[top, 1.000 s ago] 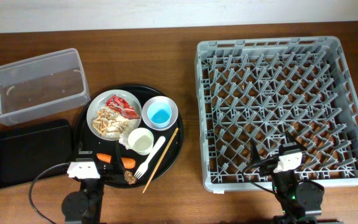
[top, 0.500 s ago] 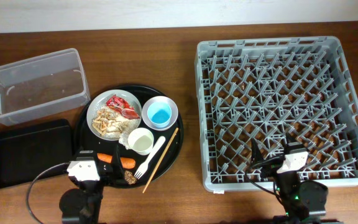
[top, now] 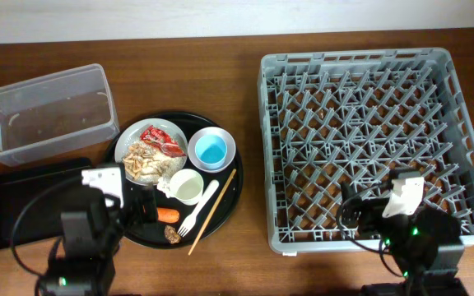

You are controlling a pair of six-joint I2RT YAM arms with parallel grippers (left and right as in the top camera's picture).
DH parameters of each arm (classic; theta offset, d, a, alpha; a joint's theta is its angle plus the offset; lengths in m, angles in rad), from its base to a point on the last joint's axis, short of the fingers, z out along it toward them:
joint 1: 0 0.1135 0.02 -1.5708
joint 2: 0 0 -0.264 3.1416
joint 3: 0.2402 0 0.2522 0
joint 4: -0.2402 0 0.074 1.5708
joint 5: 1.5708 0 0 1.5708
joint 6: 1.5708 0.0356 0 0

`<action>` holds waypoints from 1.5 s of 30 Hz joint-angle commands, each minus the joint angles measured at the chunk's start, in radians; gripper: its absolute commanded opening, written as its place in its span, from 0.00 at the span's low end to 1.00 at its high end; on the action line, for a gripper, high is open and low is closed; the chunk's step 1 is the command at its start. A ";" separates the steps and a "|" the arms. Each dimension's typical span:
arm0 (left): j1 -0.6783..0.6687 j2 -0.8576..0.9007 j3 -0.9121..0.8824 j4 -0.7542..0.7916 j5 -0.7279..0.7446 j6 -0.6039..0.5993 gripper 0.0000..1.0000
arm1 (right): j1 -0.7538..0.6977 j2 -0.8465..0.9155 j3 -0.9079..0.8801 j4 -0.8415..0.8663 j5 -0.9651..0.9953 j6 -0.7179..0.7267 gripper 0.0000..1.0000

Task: Sort waste into correct bins and load items into the dishwasher rack
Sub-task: 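Reach the left gripper to the cream cup and grasp it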

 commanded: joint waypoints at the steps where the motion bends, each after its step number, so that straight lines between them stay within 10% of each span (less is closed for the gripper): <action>1: -0.004 0.164 0.179 -0.136 0.011 0.009 0.99 | 0.005 0.140 0.162 -0.117 0.002 0.012 0.98; 21: -0.004 0.491 0.291 -0.144 0.180 0.008 0.98 | 0.005 0.395 0.256 -0.229 0.002 0.012 0.99; 34: -0.079 0.832 0.291 -0.113 0.331 -0.011 0.61 | 0.005 0.396 0.256 -0.229 0.006 0.012 0.99; 40: -0.081 0.872 0.291 -0.111 0.334 -0.011 0.07 | 0.005 0.396 0.256 -0.230 0.006 0.012 0.99; 45: -0.058 0.829 0.338 -0.181 0.334 -0.010 0.01 | 0.005 0.396 0.256 -0.230 0.011 0.011 0.99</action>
